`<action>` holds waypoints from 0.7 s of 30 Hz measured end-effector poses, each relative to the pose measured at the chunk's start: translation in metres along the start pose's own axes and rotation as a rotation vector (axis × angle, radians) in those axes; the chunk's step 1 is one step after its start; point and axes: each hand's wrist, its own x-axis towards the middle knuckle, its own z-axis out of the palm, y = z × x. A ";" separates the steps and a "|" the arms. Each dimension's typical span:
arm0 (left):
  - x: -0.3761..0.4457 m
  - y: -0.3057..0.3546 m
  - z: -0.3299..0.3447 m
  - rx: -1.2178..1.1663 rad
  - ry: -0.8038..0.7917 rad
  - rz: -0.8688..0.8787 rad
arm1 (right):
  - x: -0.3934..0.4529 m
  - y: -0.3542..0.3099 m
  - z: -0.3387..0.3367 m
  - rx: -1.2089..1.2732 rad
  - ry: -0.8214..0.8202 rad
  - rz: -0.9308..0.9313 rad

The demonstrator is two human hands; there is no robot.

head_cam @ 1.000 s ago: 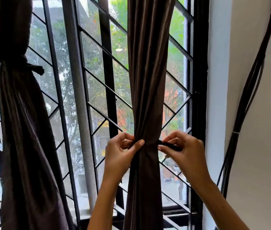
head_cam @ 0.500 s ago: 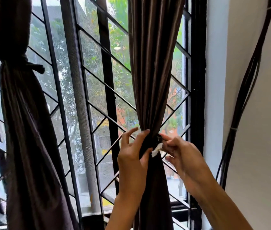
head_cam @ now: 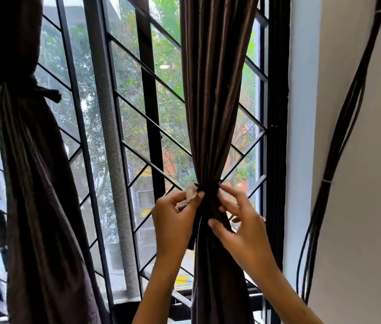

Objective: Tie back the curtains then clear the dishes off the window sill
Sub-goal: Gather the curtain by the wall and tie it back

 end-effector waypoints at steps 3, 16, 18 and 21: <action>0.002 0.000 -0.002 -0.109 -0.044 -0.101 | -0.005 0.015 0.006 -0.234 0.081 -0.110; 0.001 -0.002 0.007 -0.181 -0.089 -0.111 | 0.000 0.029 0.027 -0.381 0.391 -0.376; 0.000 -0.002 0.008 -0.205 -0.087 -0.095 | 0.004 0.032 0.023 -0.311 0.375 -0.382; -0.003 -0.005 0.009 -0.073 -0.001 0.035 | 0.009 0.032 0.014 -0.061 0.376 -0.309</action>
